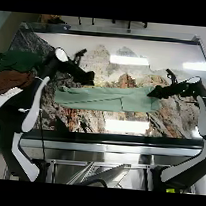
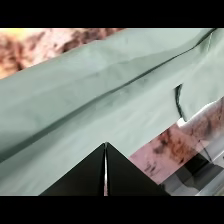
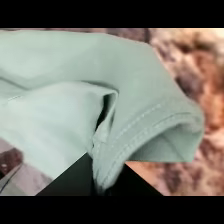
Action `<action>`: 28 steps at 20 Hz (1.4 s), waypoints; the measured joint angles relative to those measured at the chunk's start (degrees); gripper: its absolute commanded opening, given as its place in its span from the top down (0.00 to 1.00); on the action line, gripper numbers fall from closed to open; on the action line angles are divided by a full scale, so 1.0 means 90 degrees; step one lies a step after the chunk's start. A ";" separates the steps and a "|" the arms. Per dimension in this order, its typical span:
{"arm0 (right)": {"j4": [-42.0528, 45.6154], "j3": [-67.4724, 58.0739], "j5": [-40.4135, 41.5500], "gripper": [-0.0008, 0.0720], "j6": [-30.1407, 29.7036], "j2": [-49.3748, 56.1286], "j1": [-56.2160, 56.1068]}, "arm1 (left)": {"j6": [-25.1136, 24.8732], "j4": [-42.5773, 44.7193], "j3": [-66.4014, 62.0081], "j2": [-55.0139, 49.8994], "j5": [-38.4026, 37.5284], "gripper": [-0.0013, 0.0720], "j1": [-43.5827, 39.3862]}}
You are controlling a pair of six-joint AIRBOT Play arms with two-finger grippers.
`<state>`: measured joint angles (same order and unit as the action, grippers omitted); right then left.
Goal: Fold the shirts.
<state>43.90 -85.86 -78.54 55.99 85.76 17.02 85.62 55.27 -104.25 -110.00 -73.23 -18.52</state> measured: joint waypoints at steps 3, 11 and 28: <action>-0.0022 -0.0498 -0.0580 0.96 0.0219 -0.0529 0.0073 | 0.0039 -0.0391 0.0000 -0.0593 0.0794 0.96 -0.0823; -0.0051 -0.1673 -0.1821 0.96 0.0743 -0.1508 0.0185 | 0.0027 -0.2684 -0.0029 -0.1659 0.3021 0.96 -0.2188; -0.1003 -0.1749 0.0551 0.84 0.1739 -0.0522 -0.3529 | -0.1598 -0.4369 -0.0386 0.2412 -0.0755 0.96 0.2152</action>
<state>34.87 -101.60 -73.58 71.64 81.06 -14.74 71.24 15.94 -107.72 -88.29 -80.03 0.84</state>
